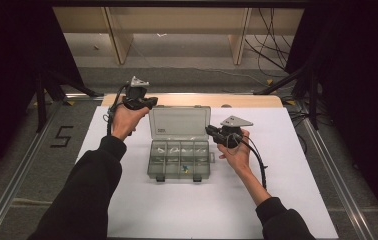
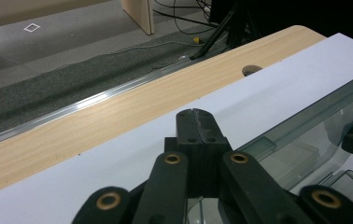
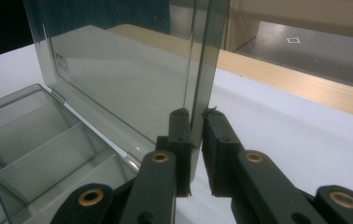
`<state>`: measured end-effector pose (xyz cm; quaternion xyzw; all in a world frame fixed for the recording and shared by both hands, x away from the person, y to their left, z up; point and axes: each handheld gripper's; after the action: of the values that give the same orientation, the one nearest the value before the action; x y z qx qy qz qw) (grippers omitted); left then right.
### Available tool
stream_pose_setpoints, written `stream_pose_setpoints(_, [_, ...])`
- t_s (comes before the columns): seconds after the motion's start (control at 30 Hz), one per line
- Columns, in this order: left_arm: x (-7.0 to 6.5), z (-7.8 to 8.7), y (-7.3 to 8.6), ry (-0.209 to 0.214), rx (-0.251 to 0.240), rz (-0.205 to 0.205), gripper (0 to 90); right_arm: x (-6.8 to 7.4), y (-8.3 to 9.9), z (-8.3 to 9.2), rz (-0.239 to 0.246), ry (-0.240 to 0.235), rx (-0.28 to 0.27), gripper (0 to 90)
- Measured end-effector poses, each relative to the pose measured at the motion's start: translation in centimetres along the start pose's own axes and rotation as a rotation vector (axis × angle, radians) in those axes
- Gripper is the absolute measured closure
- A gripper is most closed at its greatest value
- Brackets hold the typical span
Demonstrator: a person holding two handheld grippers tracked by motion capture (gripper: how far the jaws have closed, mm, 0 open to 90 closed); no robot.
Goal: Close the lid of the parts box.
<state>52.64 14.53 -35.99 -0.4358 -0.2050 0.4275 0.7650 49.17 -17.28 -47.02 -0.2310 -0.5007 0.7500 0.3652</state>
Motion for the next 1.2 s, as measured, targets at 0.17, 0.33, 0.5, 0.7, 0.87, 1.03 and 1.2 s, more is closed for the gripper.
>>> stream_pose_setpoints(0.17, [0.1, 0.3, 0.0, 0.015, 0.017, -0.015, 89.8, 0.0, -0.3, 0.4, 0.006, 0.018, 0.018, 71.0])
stream_pose_setpoints(0.33, [-0.2, 0.6, 0.2, 0.028, 0.006, -0.004, 89.7, 0.0, -1.3, 1.4, -0.043, -0.005, -0.029, 51.1])
stream_pose_setpoints(0.5, [-0.4, 1.1, 0.6, 0.059, -0.001, 0.0, 89.6, 0.6, -2.2, 2.7, -0.056, -0.018, -0.027, 37.6])
stream_pose_setpoints(0.7, [-0.9, 1.9, 1.4, 0.087, -0.001, -0.001, 89.5, 1.3, -3.2, 4.8, -0.01, -0.042, -0.046, 31.5])
stream_pose_setpoints(0.87, [1.0, 3.0, 1.1, -0.042, -0.024, -0.353, 89.5, 2.0, -3.5, 6.6, -0.001, -0.073, -0.054, 30.2])
stream_pose_setpoints(1.03, [1.0, 3.4, 1.5, 0.057, -0.016, -0.413, 89.5, 2.4, -3.5, 7.4, 0.002, -0.108, -0.051, 28.4])
stream_pose_setpoints(1.2, [0.4, 3.6, 2.3, 0.081, -0.009, -0.409, 89.4, 2.7, -3.4, 8.1, 0.008, -0.126, -0.049, 27.9])
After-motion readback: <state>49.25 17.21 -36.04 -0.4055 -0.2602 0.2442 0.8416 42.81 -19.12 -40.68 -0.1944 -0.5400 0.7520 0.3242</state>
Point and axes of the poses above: each handheld gripper's, and its own axes: z roughly backward along the jaws, y roughly out of its underside, x roughly to its left, and after that the axes turned 3 degrees about y, right-handed
